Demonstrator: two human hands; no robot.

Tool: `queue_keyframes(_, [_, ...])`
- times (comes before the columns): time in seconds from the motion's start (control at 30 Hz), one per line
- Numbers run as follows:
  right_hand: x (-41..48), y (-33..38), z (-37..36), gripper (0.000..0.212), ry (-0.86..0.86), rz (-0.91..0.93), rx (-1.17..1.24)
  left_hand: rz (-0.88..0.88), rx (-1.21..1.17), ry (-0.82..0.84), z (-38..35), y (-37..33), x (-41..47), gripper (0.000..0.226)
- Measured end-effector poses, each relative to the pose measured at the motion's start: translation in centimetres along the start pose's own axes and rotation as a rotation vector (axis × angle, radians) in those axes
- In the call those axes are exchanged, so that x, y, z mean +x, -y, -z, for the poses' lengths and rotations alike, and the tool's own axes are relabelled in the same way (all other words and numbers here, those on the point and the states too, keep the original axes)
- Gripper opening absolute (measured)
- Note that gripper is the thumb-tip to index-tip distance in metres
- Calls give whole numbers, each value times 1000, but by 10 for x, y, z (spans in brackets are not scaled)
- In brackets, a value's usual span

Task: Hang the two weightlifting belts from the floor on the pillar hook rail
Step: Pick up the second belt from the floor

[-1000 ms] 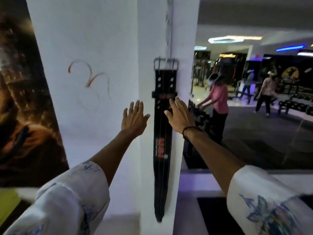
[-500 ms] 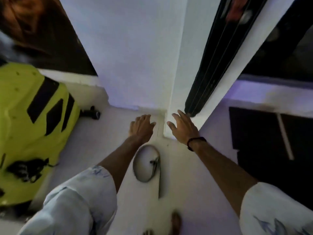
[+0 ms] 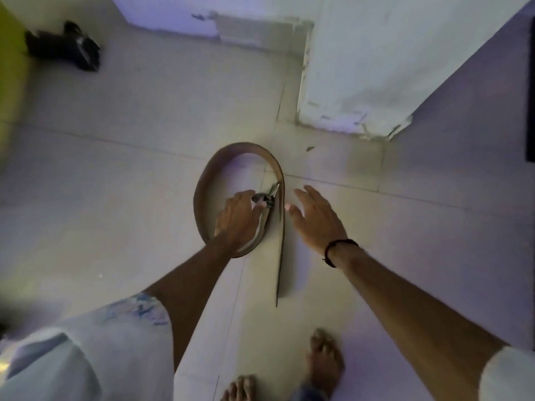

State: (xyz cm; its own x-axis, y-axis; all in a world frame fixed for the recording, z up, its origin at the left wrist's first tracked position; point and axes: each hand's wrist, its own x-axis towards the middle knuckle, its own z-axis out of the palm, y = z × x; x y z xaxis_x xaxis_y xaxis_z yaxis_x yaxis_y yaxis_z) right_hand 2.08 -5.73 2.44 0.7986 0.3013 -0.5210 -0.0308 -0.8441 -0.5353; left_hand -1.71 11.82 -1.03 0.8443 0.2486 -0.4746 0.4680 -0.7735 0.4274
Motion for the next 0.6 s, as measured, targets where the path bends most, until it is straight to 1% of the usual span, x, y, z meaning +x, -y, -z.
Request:
queue_keyframes(0.07, [22, -22, -21, 54, 3, 2, 10, 9, -8, 11, -31, 0, 25, 47])
queue_keyframes(0.17, [42, -42, -41, 53, -3, -3, 32, 93, 5, 56, -66, -7, 55, 61])
queue_keyframes(0.2, [45, -46, -43, 53, 2, -4, 39, 113, 19, 54, -72, -8, 60, 59])
queue_keyframes(0.3, [42, -44, -39, 51, 19, -9, 50, 123, 49, 15, -71, -13, 62, 35])
queue_keyframes(0.37, [34, -35, -26, 50, 22, -20, 79, 100, 8, 4, -56, -18, 53, 26])
queue_keyframes(0.47, [15, -11, 8, 48, 19, -43, 175, 10, -137, 9, -14, -35, 29, 19])
queue_keyframes(0.53, [0, 14, 39, 47, 0, -40, 241, -38, -243, 5, 22, -51, 18, 17])
queue_keyframes(0.6, [-16, 47, 77, 45, -62, -32, 312, -67, -337, -19, 65, -75, 9, 22])
